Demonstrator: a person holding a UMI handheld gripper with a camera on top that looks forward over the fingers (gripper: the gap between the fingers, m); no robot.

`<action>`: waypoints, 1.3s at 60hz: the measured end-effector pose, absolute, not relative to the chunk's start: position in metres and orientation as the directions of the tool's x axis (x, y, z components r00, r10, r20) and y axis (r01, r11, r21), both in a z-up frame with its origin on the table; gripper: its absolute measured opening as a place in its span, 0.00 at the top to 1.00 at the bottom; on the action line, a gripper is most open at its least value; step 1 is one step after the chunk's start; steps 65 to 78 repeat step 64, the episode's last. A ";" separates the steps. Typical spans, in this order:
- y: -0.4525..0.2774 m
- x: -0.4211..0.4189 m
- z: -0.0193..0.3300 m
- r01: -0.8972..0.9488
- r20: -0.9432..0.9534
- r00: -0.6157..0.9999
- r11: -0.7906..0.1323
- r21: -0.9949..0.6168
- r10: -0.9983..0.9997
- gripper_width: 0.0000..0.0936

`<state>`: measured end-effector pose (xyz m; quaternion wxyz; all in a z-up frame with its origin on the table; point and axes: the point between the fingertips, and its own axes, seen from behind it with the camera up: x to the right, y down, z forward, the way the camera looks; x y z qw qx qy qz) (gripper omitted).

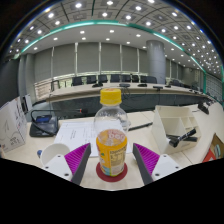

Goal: Pour water

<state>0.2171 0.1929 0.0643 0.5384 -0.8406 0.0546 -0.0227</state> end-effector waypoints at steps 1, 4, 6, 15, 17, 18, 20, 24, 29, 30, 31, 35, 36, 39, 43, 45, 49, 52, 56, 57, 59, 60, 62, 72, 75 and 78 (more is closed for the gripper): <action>0.189 0.217 0.065 -0.071 -0.022 0.992 -0.422 -0.904 -0.120 0.10; 0.179 0.213 0.071 -0.083 -0.028 0.991 -0.433 -0.897 -0.132 0.08; 0.166 0.212 0.077 -0.093 -0.034 0.990 -0.442 -0.892 -0.139 0.08; 0.098 0.186 0.110 -0.125 -0.047 0.985 -0.492 -0.862 -0.168 0.08; 0.079 0.176 0.121 -0.128 -0.051 0.985 -0.498 -0.857 -0.164 0.08; 0.069 0.171 0.127 -0.132 -0.054 0.985 -0.503 -0.854 -0.166 0.08; 0.047 0.162 0.137 -0.136 -0.055 0.984 -0.518 -0.845 -0.169 0.08; -0.003 0.148 0.151 -0.148 -0.042 0.979 -0.564 -0.813 -0.197 0.09; -0.065 0.125 0.172 -0.136 -0.020 0.980 -0.600 -0.789 -0.196 0.08; -0.073 0.122 0.177 -0.133 -0.018 0.981 -0.600 -0.789 -0.193 0.08; -0.081 0.120 0.182 -0.129 -0.017 0.982 -0.598 -0.791 -0.189 0.08; -0.122 0.099 0.196 -0.105 -0.010 0.987 -0.600 -0.793 -0.160 0.08; -0.132 0.096 0.198 -0.099 -0.007 0.988 -0.602 -0.793 -0.154 0.08; -0.156 0.087 0.205 -0.088 -0.002 0.990 -0.606 -0.790 -0.142 0.08; -0.180 0.080 0.214 -0.067 0.008 0.993 -0.600 -0.797 -0.121 0.08; -0.191 0.078 0.217 -0.053 0.019 0.993 -0.597 -0.800 -0.114 0.08; -0.211 0.076 0.221 -0.027 0.043 0.994 -0.601 -0.799 -0.103 0.08; -0.222 0.074 0.224 -0.018 0.047 0.995 -0.599 -0.801 -0.093 0.08; -0.233 0.075 0.225 -0.002 0.056 0.995 -0.596 -0.803 -0.080 0.08; -0.237 0.075 0.226 0.005 0.062 0.995 -0.597 -0.803 -0.075 0.08; -0.240 0.073 0.228 0.018 0.071 0.995 -0.590 -0.807 -0.066 0.08; -0.241 0.072 0.229 0.021 0.071 0.995 -0.586 -0.810 -0.063 0.08; -0.245 0.070 0.231 0.023 0.068 0.996 -0.587 -0.809 -0.056 0.08; -0.248 0.069 0.231 0.024 0.068 0.996 -0.595 -0.803 -0.051 0.08; -0.248 0.069 0.231 0.024 0.068 0.996 -0.595 -0.803 -0.051 0.08; -0.248 0.069 0.231 0.024 0.068 0.996 -0.595 -0.803 -0.051 0.08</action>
